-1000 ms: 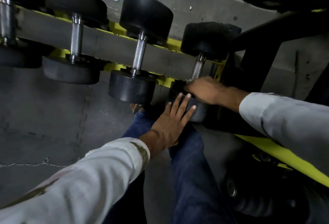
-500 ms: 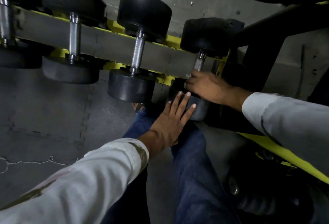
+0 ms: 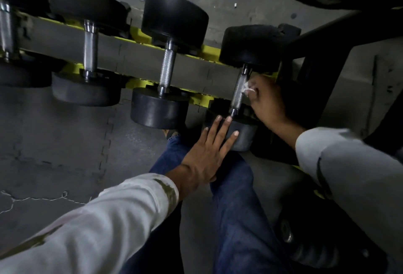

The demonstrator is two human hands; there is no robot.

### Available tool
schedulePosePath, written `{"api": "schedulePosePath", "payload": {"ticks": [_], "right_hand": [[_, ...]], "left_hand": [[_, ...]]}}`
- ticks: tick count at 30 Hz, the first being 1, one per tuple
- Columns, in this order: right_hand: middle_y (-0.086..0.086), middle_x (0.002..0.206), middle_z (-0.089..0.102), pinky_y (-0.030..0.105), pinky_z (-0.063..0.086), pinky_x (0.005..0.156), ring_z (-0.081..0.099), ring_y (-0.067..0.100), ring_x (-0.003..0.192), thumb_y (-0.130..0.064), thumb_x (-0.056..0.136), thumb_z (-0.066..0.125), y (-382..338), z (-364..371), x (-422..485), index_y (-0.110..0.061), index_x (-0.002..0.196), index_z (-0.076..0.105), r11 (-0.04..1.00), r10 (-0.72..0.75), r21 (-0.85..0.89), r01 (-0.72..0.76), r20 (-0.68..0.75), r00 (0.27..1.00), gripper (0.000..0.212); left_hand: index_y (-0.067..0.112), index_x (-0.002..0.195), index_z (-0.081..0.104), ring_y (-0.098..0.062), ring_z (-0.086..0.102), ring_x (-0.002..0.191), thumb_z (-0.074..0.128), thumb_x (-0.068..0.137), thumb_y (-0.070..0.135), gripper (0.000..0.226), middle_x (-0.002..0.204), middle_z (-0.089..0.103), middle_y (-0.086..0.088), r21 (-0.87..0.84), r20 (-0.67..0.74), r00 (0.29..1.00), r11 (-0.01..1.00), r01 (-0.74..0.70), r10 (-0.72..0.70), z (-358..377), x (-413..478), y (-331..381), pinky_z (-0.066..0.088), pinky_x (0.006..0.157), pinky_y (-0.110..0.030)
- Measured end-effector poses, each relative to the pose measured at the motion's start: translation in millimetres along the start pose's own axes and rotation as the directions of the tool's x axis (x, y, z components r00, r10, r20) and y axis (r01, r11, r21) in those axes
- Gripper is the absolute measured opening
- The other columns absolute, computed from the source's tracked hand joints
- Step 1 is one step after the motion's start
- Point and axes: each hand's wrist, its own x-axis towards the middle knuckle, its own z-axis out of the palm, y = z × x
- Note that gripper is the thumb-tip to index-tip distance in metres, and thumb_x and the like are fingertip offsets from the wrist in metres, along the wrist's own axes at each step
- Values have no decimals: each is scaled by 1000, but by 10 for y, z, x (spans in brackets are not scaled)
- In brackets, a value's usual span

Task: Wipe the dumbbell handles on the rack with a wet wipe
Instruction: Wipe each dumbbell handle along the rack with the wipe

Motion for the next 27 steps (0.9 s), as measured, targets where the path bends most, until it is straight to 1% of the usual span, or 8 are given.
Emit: {"api": "schedulePosePath", "payload": {"ticks": [3,6,10,15,18,20,23,27], "right_hand": [[-5,86,65,28,55,71,65,13,79,-15,90,66,-179,218,-125,-26,91,62,839,387,445,-313,-84,918,12],[-2,77,65,26,52,60,60,9,64,-9,82,66,-237,320,222,-20,81,64,455,645,777,-435,50,763,11],[13,102,67,45,55,83,70,27,79,-19,95,40,-208,353,544,-10,110,62,-76,585,847,-526,465,664,29],[14,86,70,43,54,82,68,27,76,-8,100,36,-194,336,497,-5,100,61,-204,553,867,-455,486,677,25],[0,65,68,27,55,66,64,13,67,3,94,50,-292,375,364,-11,85,58,-108,667,948,-300,292,685,19],[1,78,68,27,53,71,64,11,73,3,85,62,-332,356,232,-17,85,60,279,671,931,-233,-16,741,20],[2,104,62,29,51,87,61,15,97,-7,84,63,-306,331,-30,-23,96,64,893,261,438,-105,-313,913,19],[7,130,48,33,47,97,48,24,122,-1,88,57,-207,250,-86,-15,134,55,954,-222,-224,199,-79,972,48]], "left_hand": [[6,154,-31,-53,-25,149,66,91,46,122,154,-42,-32,-15,-13,1000,1000,3,-3,17,5,-1,16,124,-59],[6,152,-35,-52,-27,149,65,94,43,121,153,-44,-32,-23,-10,1000,1000,-3,3,41,16,-2,16,124,-60],[6,150,-38,-52,-27,148,64,94,43,122,152,-45,-32,-18,-11,1000,1000,-9,9,72,23,-11,16,124,-60],[5,148,-41,-52,-27,148,64,94,44,124,152,-45,-32,-28,-8,1000,1000,-15,15,64,23,-15,16,124,-60],[6,148,-41,-52,-28,148,62,95,42,121,152,-45,-31,-46,-9,1000,999,-13,13,71,19,-19,15,124,-60],[6,149,-39,-52,-27,148,62,95,42,120,153,-44,-31,-48,-15,1000,999,-15,15,69,18,-25,14,124,-60],[5,150,-38,-53,-25,149,62,96,43,120,153,-43,-32,-37,-34,999,999,-19,18,95,21,-26,14,124,-60],[5,149,-40,-52,-27,149,67,92,47,127,152,-46,-31,-39,-42,999,999,-15,13,123,27,-28,13,125,-60]]}}
